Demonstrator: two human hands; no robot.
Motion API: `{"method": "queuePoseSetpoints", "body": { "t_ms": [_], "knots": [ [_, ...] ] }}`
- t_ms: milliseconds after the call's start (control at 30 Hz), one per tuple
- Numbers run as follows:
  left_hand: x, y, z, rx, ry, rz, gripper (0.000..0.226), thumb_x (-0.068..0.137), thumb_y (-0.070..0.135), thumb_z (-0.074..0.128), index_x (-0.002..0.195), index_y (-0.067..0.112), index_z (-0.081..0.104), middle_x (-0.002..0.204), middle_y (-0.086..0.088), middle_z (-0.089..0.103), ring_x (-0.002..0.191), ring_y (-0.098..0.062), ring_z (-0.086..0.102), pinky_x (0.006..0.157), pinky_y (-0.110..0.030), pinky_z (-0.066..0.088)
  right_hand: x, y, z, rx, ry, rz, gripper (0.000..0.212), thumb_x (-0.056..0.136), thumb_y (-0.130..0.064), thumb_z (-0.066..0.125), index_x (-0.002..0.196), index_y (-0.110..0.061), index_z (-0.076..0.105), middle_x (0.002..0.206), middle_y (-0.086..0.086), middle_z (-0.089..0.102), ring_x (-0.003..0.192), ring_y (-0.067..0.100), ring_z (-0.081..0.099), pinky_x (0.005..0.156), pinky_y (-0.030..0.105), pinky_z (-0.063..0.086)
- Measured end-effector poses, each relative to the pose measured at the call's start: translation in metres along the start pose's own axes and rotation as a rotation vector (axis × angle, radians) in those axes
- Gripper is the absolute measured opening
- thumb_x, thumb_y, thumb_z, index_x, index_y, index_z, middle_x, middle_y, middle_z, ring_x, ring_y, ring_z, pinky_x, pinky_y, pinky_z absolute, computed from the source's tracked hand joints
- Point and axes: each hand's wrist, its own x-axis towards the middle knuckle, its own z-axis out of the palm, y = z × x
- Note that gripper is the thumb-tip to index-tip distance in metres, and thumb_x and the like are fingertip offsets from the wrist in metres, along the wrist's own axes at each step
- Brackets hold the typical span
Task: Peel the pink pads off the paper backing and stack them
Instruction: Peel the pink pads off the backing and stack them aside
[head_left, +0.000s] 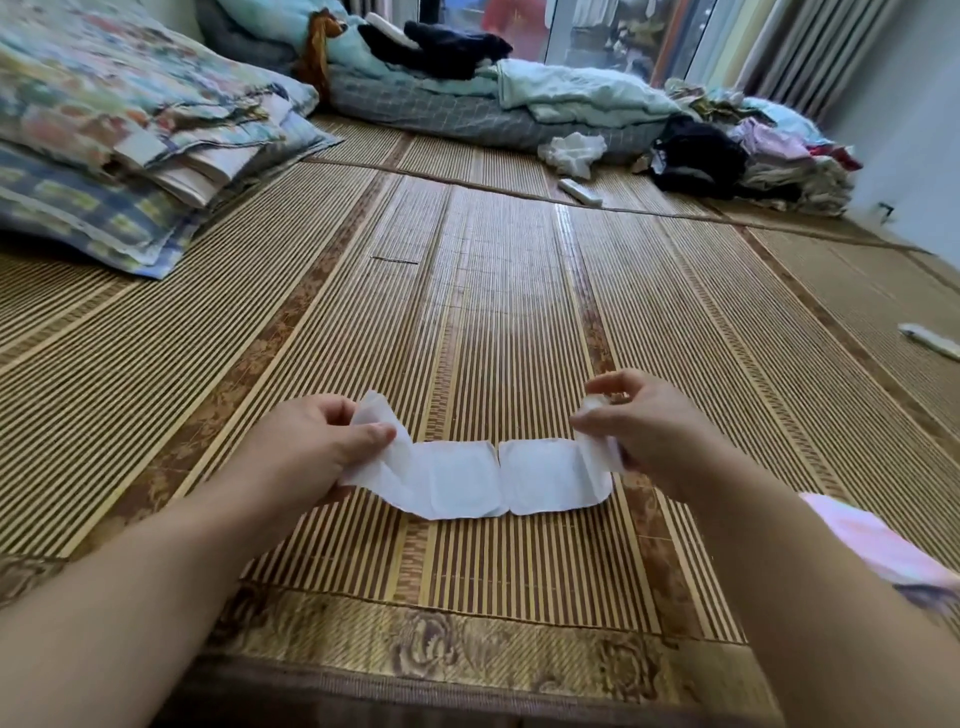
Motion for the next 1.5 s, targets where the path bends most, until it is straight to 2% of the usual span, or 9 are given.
{"method": "queuePoseSetpoints", "body": {
  "t_ms": [267,433,567,867,1067,1133,1233,1367,1500],
  "knots": [
    [-0.001,0.002,0.017,0.051,-0.016,0.044,0.012,0.084,0.024,0.068,0.085,0.012,0.069,0.084,-0.011,0.072,0.072,-0.022,0.068,0.055,-0.029,0.05,-0.001,-0.002,0.048,-0.233,-0.117,-0.042,0.026,0.087,-0.034,0.064,0.103,-0.015,0.061,0.087,0.006,0.067,0.07,0.015,0.065,0.066,0.031,0.057],
    [0.0,-0.001,0.015,0.078,-0.014,0.065,0.014,0.083,0.026,0.068,0.085,0.012,0.068,0.085,-0.01,0.07,0.075,-0.025,0.067,0.059,-0.033,0.05,0.004,0.004,0.049,-0.332,-0.021,-0.045,0.017,0.094,-0.011,0.05,0.106,-0.011,0.063,0.087,0.008,0.068,0.066,0.015,0.064,0.052,0.022,0.053],
    [0.002,-0.001,0.016,0.069,-0.004,0.066,0.014,0.083,0.026,0.068,0.084,0.013,0.068,0.084,-0.009,0.07,0.072,-0.022,0.067,0.055,-0.031,0.048,0.006,0.014,0.05,-0.685,0.087,-0.146,0.023,0.082,-0.019,0.065,0.105,-0.023,0.065,0.101,-0.001,0.065,0.088,0.016,0.06,0.074,0.032,0.053],
    [0.005,0.006,0.056,0.328,0.023,0.145,0.02,0.085,0.035,0.065,0.073,0.02,0.067,0.072,0.001,0.067,0.064,-0.012,0.062,0.053,-0.026,0.048,0.001,0.017,0.038,-0.611,0.126,-0.192,0.018,0.085,-0.033,0.065,0.099,-0.021,0.067,0.09,-0.004,0.064,0.077,0.01,0.058,0.063,0.028,0.049],
    [0.006,0.007,0.062,0.525,-0.037,0.142,0.089,0.071,0.082,0.021,0.087,0.01,0.071,0.089,-0.01,0.072,0.077,-0.03,0.067,0.078,-0.048,0.054,-0.001,0.025,0.016,-0.645,0.145,-0.135,0.019,0.085,-0.03,0.064,0.1,-0.019,0.068,0.101,0.0,0.067,0.091,0.017,0.061,0.082,0.039,0.053],
    [0.008,0.007,0.055,0.51,0.062,0.177,0.081,0.074,0.081,0.014,0.078,0.023,0.069,0.081,0.0,0.069,0.072,-0.022,0.063,0.072,-0.04,0.052,-0.001,0.028,0.01,-0.658,0.186,-0.117,0.018,0.084,-0.03,0.064,0.098,-0.019,0.068,0.1,0.0,0.067,0.09,0.016,0.061,0.079,0.037,0.053],
    [0.014,0.001,0.042,0.675,0.223,0.167,0.052,0.087,0.064,0.038,0.08,0.02,0.065,0.074,0.003,0.065,0.068,-0.017,0.059,0.063,-0.033,0.048,0.0,0.032,0.004,-0.683,0.243,-0.054,0.022,0.082,-0.039,0.066,0.087,-0.018,0.066,0.086,-0.002,0.065,0.075,0.013,0.059,0.063,0.03,0.048],
    [0.015,-0.008,0.04,0.969,0.161,0.03,0.036,0.075,0.051,0.064,0.092,0.019,0.063,0.093,0.0,0.064,0.083,-0.022,0.061,0.074,-0.036,0.053,-0.001,0.032,0.009,-0.805,0.182,0.107,0.044,0.073,-0.052,0.07,0.068,-0.01,0.06,0.06,0.0,0.052,0.053,0.013,0.047,0.045,0.027,0.033],
    [0.015,-0.01,0.051,1.02,0.117,0.044,0.029,0.08,0.046,0.062,0.086,0.018,0.066,0.084,-0.002,0.065,0.075,-0.022,0.061,0.067,-0.035,0.052,0.003,0.03,0.015,-0.802,0.143,0.127,0.04,0.076,-0.046,0.071,0.078,-0.007,0.063,0.072,0.003,0.06,0.064,0.016,0.054,0.05,0.028,0.037]
  ]
}}
